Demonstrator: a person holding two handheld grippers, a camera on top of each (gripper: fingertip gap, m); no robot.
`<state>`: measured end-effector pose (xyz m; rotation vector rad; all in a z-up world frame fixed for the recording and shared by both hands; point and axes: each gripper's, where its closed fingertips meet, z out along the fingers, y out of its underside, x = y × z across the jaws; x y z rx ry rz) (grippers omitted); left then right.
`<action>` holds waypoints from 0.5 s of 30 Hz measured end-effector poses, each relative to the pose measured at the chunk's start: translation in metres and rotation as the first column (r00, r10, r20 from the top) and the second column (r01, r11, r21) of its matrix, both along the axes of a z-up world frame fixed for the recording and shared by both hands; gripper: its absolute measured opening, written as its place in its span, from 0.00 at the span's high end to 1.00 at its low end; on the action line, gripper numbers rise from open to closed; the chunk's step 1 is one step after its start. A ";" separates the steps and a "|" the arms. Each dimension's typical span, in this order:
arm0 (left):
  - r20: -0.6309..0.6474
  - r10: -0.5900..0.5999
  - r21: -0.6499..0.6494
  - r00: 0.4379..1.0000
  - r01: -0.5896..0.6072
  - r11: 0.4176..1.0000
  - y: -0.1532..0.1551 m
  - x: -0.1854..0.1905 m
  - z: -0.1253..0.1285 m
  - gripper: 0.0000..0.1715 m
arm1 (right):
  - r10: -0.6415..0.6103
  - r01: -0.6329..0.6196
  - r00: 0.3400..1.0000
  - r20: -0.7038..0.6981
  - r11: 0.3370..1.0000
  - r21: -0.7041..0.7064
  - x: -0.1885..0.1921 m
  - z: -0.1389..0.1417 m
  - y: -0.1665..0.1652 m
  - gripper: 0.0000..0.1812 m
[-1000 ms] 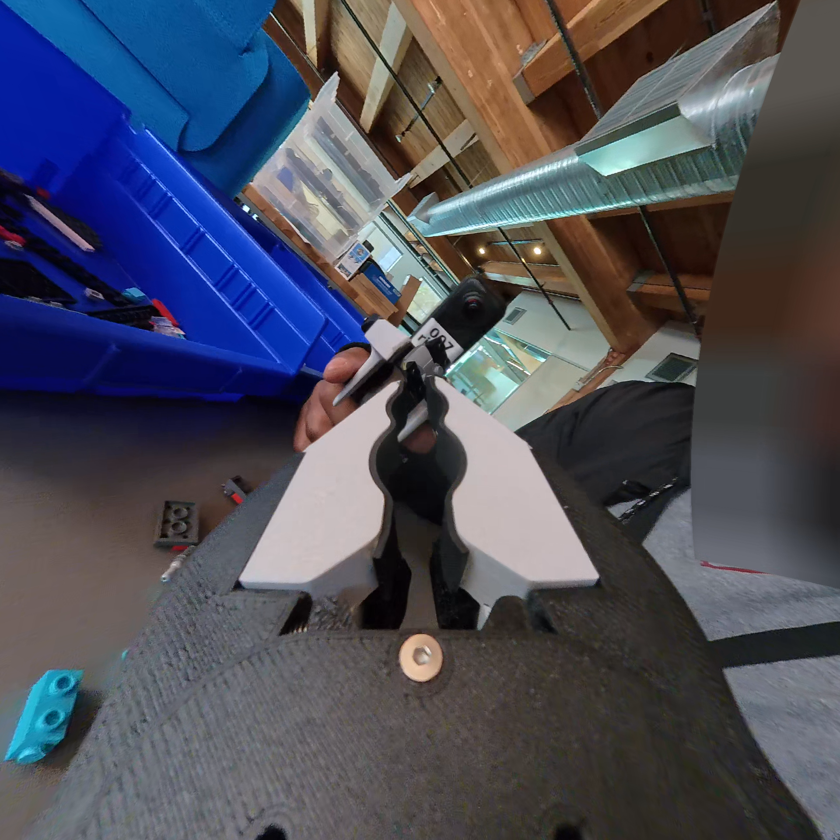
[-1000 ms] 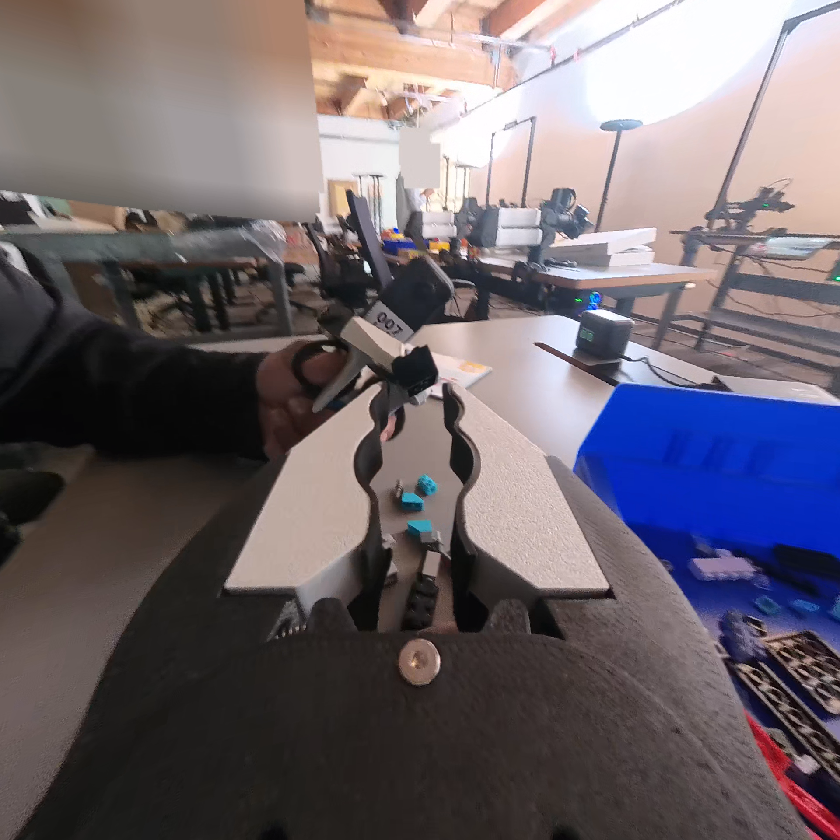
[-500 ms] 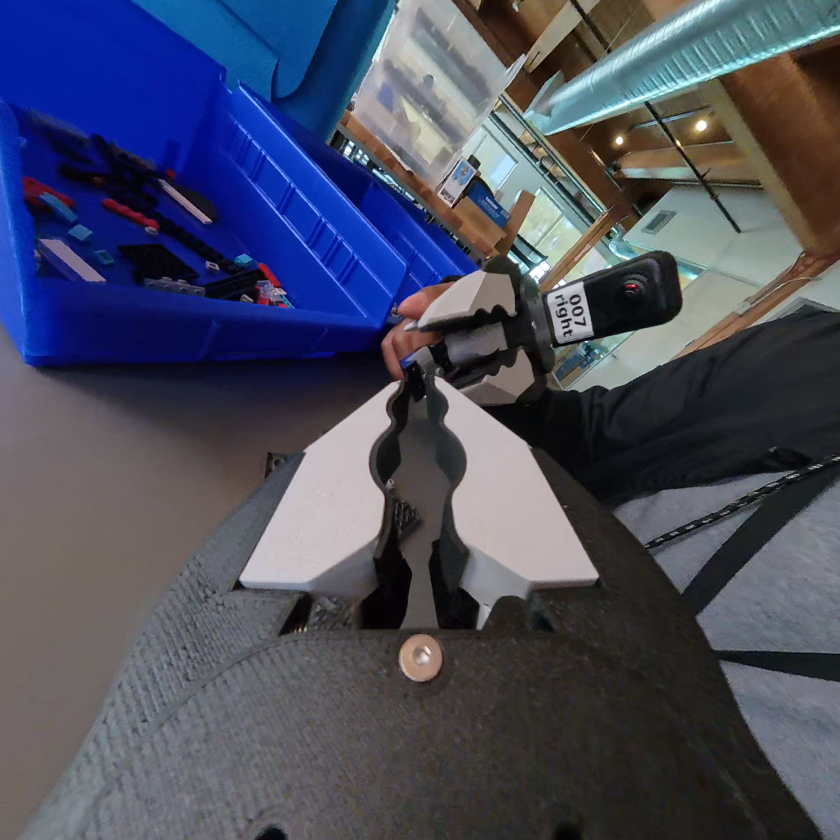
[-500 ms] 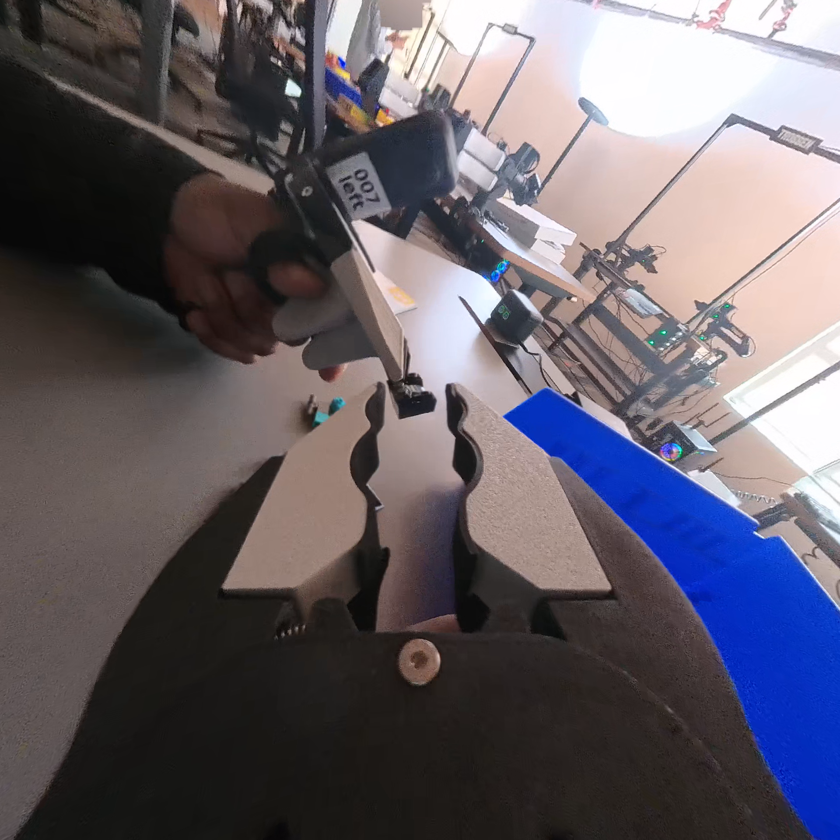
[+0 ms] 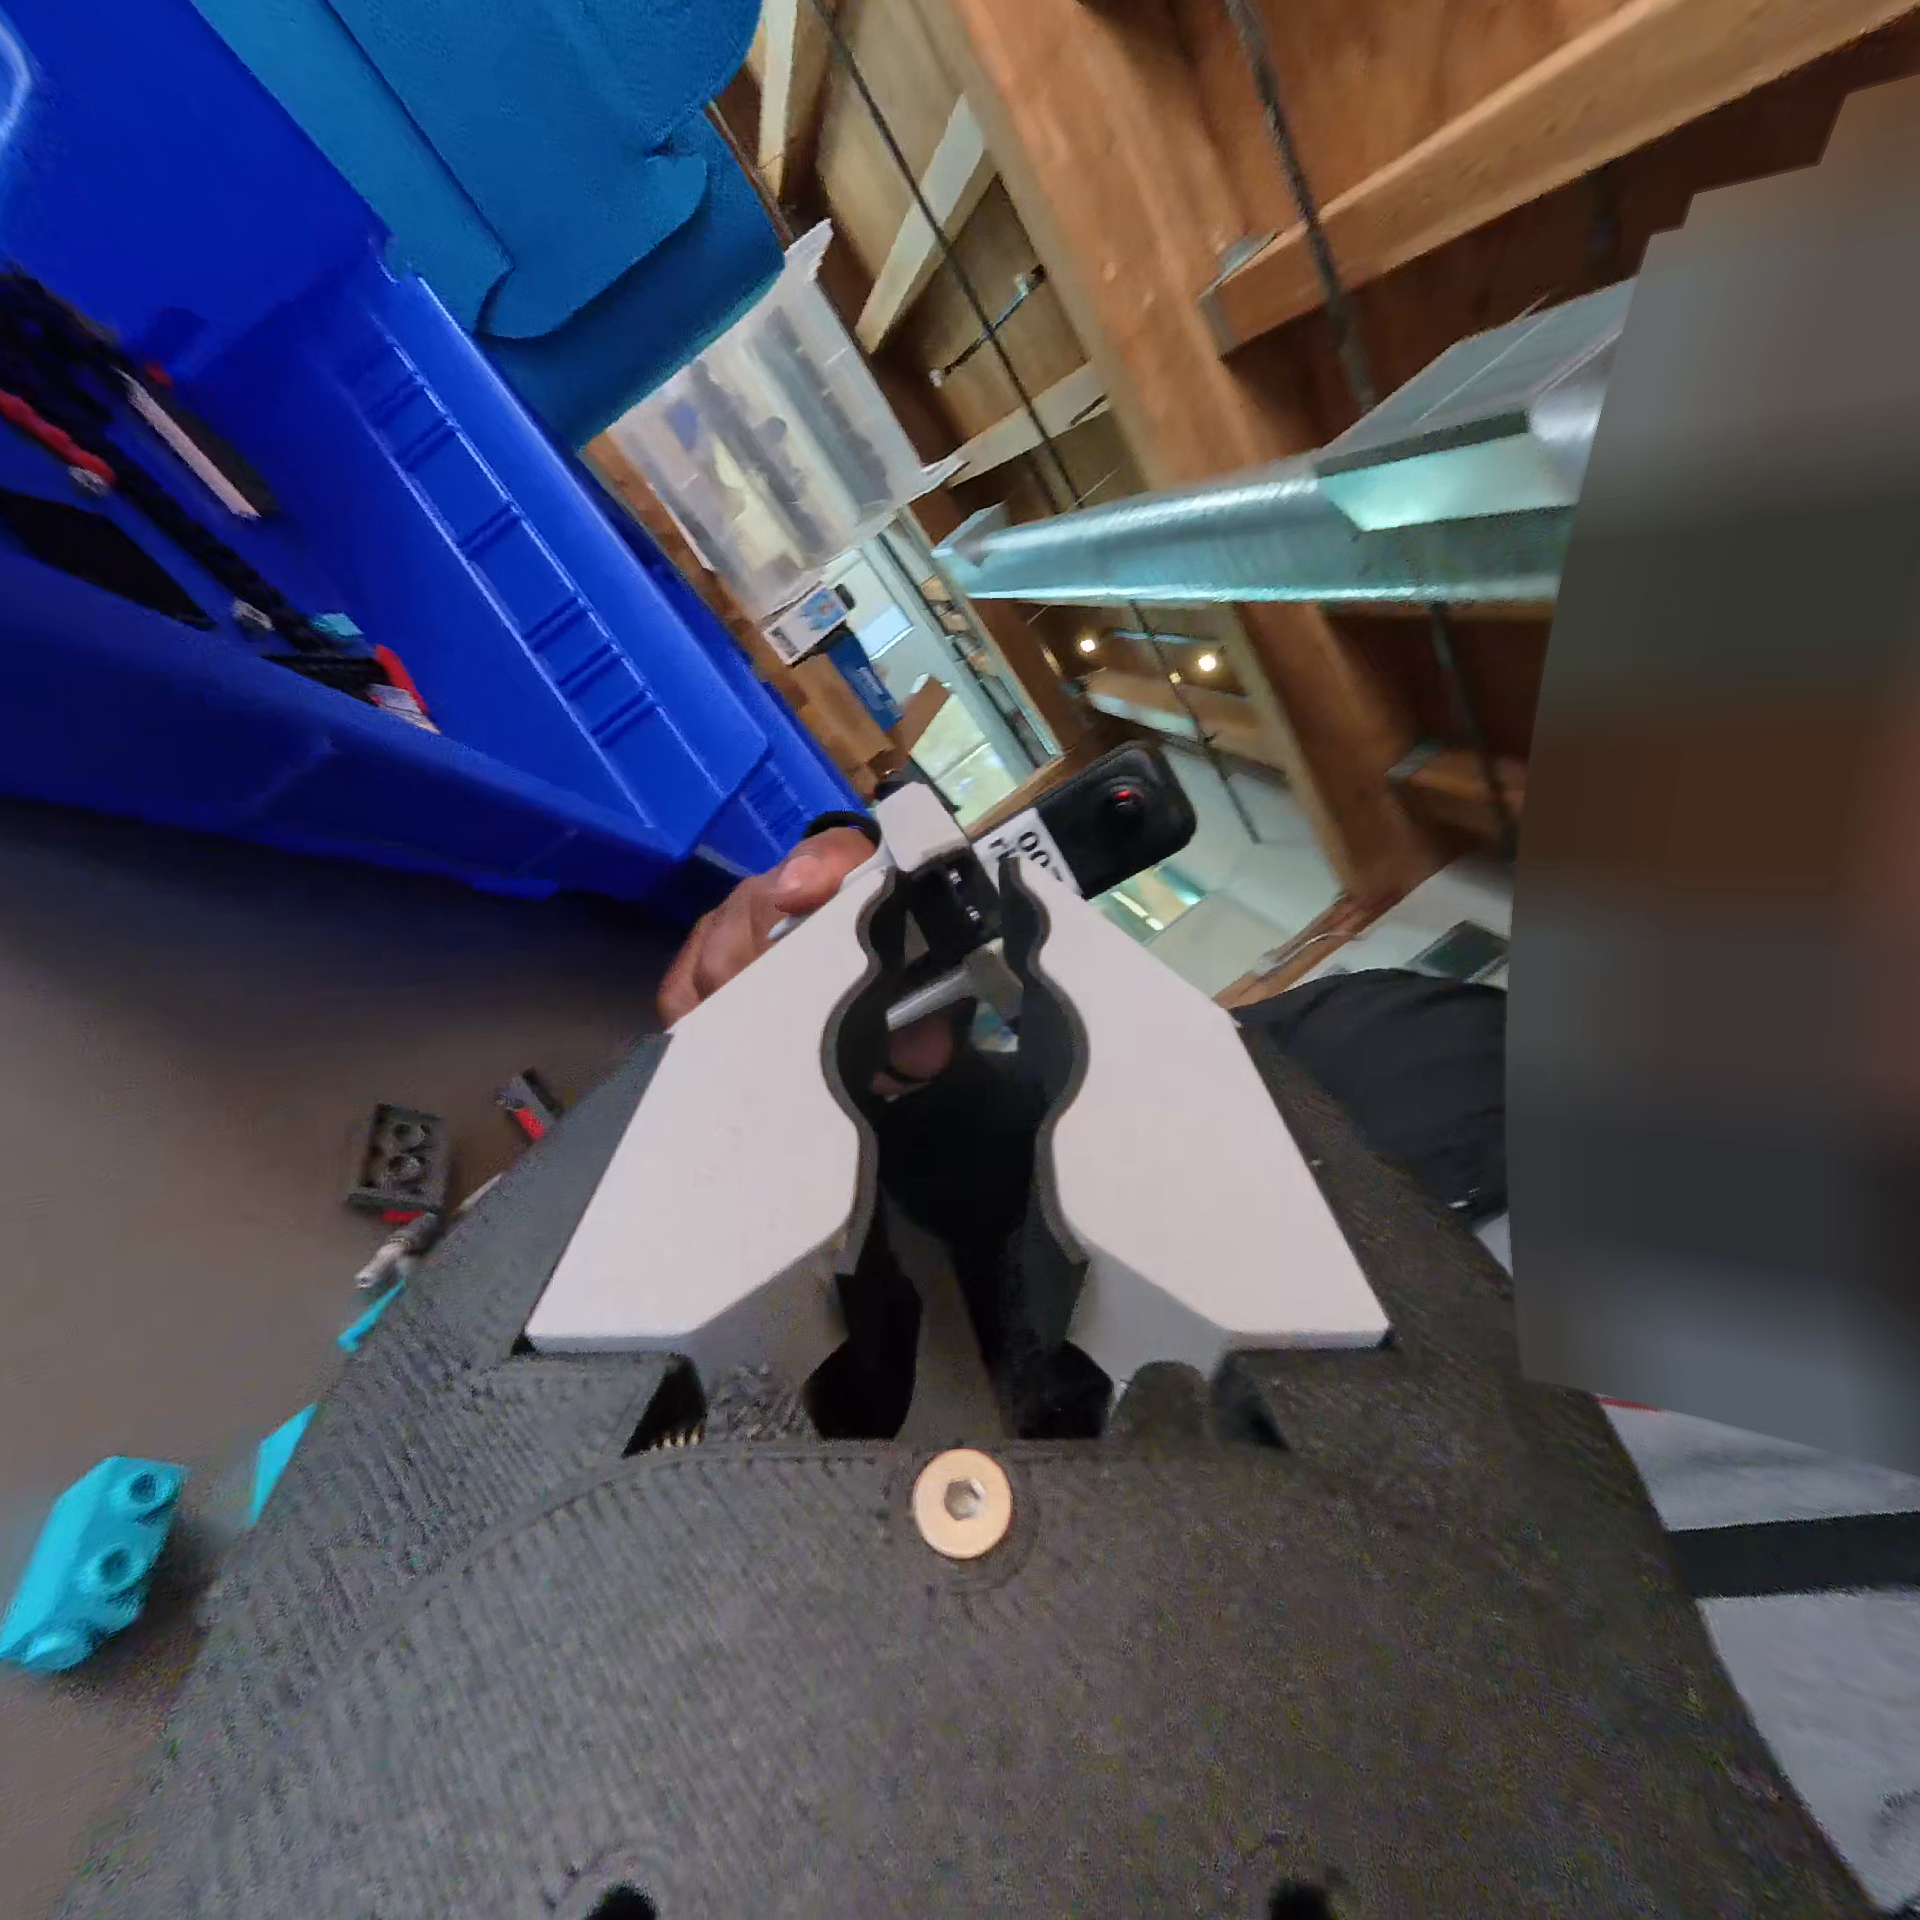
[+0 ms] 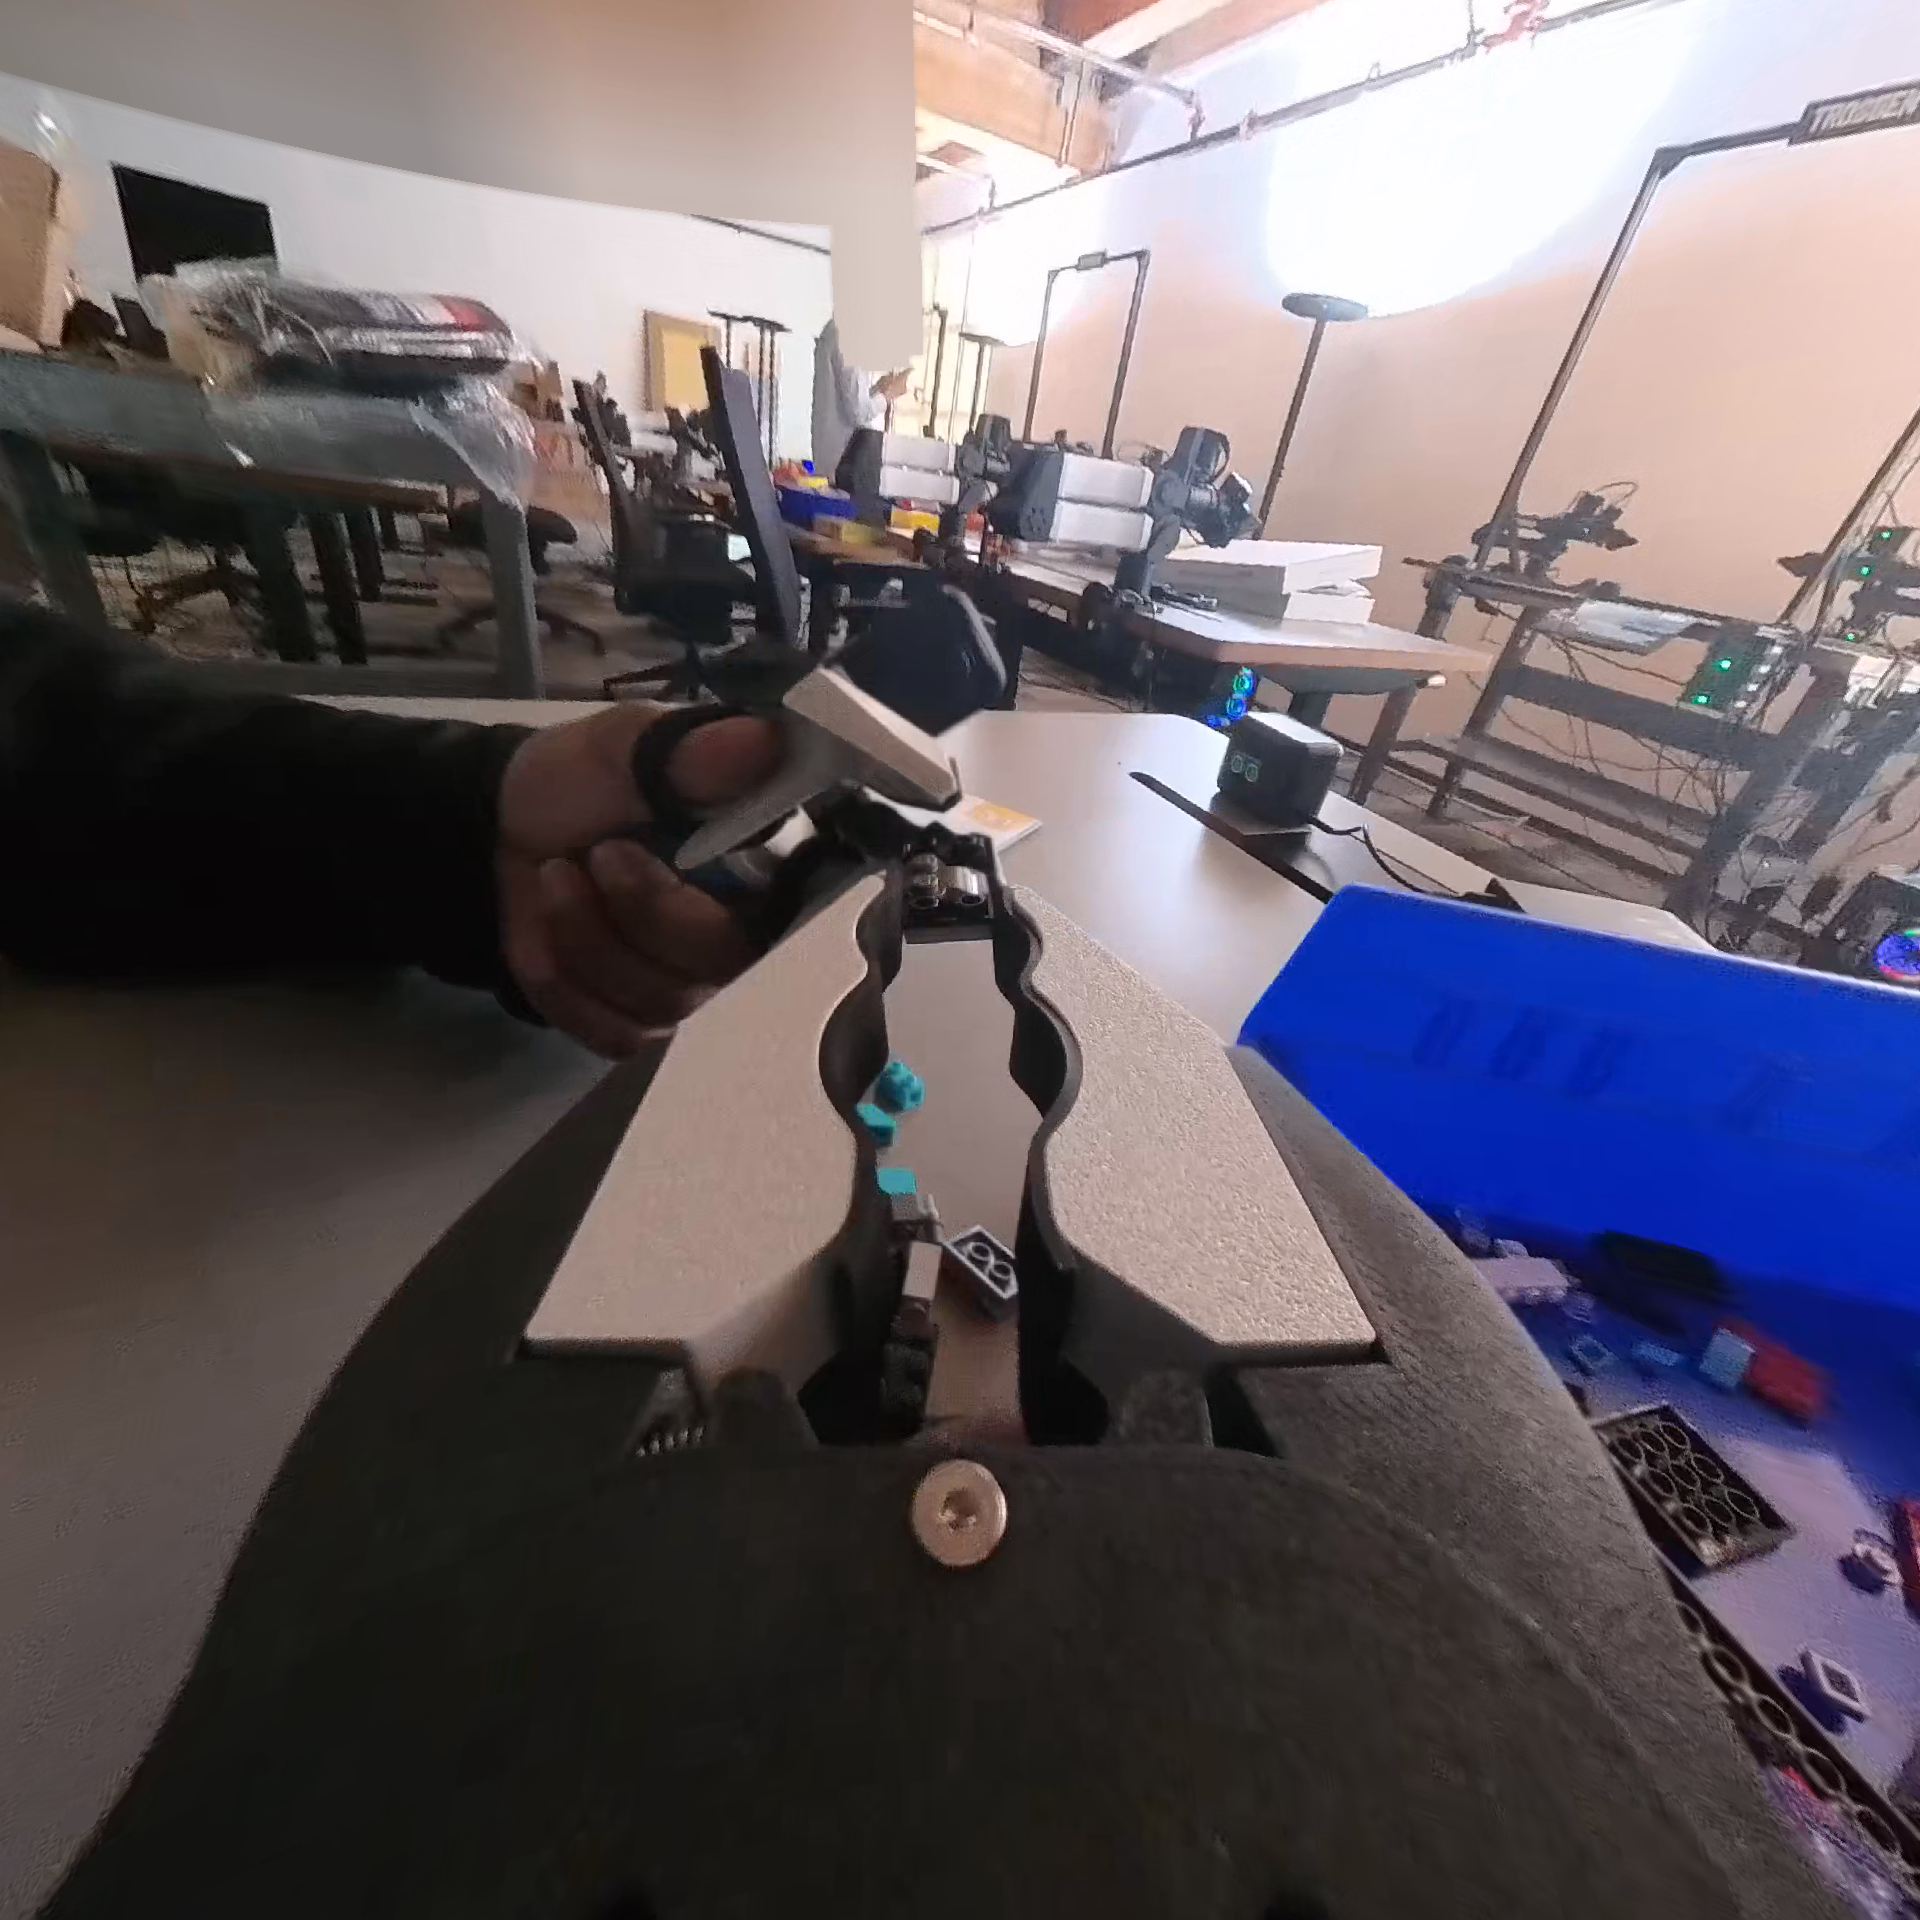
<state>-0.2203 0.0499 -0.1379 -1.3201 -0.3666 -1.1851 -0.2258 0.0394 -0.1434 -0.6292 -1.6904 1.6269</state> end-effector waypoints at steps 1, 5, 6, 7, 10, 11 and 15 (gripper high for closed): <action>0.026 -0.015 0.004 1.000 0.015 1.000 0.000 0.001 0.000 0.89 | 0.000 0.000 1.000 -0.010 1.000 -0.003 0.001 0.001 0.000 0.91; 0.024 -0.048 -0.008 0.999 0.048 0.999 0.000 0.006 -0.001 0.90 | -0.018 0.019 0.998 -0.062 0.999 0.026 0.003 0.005 0.002 0.91; 0.017 -0.054 -0.016 0.998 0.054 0.998 0.000 0.008 -0.001 0.90 | -0.020 0.023 0.997 -0.071 0.999 0.035 0.003 0.005 0.002 0.90; 0.012 -0.055 -0.024 0.998 0.056 0.998 0.001 0.009 -0.002 0.90 | -0.029 0.033 0.996 -0.085 0.998 0.050 0.003 0.006 0.003 0.91; -0.014 -0.047 -0.027 0.999 0.047 0.999 0.001 0.010 -0.003 0.92 | -0.048 0.063 0.990 -0.130 0.992 0.113 0.004 0.005 0.004 0.90; -0.034 -0.039 -0.030 0.999 0.038 0.999 0.001 0.009 -0.003 0.92 | -0.052 0.071 0.989 -0.141 0.989 0.133 0.005 0.005 0.005 0.90; -0.194 0.030 -0.063 0.981 -0.043 0.997 0.003 0.007 -0.008 0.93 | -0.086 0.133 0.977 -0.193 0.960 0.248 0.004 0.000 0.009 0.91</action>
